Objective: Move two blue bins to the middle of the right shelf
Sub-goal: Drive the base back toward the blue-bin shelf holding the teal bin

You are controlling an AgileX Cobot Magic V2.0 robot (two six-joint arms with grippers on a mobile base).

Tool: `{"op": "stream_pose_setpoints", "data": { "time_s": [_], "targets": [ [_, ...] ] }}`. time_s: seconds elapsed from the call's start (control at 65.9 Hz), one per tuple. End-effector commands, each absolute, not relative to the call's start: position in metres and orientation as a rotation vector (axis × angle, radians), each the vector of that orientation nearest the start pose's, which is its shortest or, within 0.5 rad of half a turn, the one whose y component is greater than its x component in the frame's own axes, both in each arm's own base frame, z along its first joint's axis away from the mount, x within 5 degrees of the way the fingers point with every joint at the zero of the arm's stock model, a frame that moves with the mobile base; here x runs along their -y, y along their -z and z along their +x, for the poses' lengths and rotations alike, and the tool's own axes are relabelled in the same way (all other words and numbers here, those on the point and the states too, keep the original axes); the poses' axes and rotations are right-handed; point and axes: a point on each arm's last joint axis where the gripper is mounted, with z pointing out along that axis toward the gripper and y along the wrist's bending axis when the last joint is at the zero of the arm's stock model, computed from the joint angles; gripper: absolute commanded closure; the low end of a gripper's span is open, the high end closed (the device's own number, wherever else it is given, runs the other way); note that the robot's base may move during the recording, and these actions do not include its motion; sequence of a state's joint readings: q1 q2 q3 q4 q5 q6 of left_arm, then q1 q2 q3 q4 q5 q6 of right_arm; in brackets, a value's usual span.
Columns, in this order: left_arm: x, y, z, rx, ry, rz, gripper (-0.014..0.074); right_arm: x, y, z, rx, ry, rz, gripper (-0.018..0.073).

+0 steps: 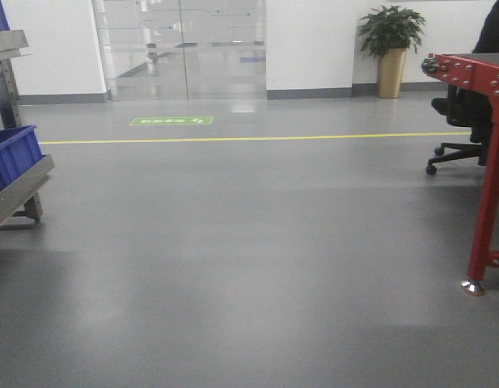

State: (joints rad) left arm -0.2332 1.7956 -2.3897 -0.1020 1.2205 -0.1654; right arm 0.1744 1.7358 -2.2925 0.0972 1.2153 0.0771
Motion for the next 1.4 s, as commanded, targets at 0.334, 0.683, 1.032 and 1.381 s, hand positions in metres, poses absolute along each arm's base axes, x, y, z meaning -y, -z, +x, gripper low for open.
{"op": "stream_pose_setpoints", "data": {
  "time_s": [0.334, 0.683, 1.032, 1.381],
  "targets": [
    [0.1003, -0.5352, 0.3405, -2.007, 0.478, 0.118, 0.0707, -0.0750, -0.5312, 0.3371, -2.014, -0.337, -0.153, 0.0725],
    [0.1003, -0.5352, 0.3405, -2.007, 0.478, 0.118, 0.0707, -0.0750, -0.5312, 0.3371, -2.014, -0.337, -0.153, 0.0725],
    [0.1003, -0.5352, 0.3405, -2.007, 0.478, 0.118, 0.0707, -0.0750, -0.5312, 0.3371, -2.014, -0.337, -0.153, 0.0725],
    [0.1003, -0.5352, 0.3405, -2.007, 0.478, 0.118, 0.0707, -0.0750, -0.5312, 0.3371, -2.014, -0.337, -0.153, 0.0725]
  ]
}}
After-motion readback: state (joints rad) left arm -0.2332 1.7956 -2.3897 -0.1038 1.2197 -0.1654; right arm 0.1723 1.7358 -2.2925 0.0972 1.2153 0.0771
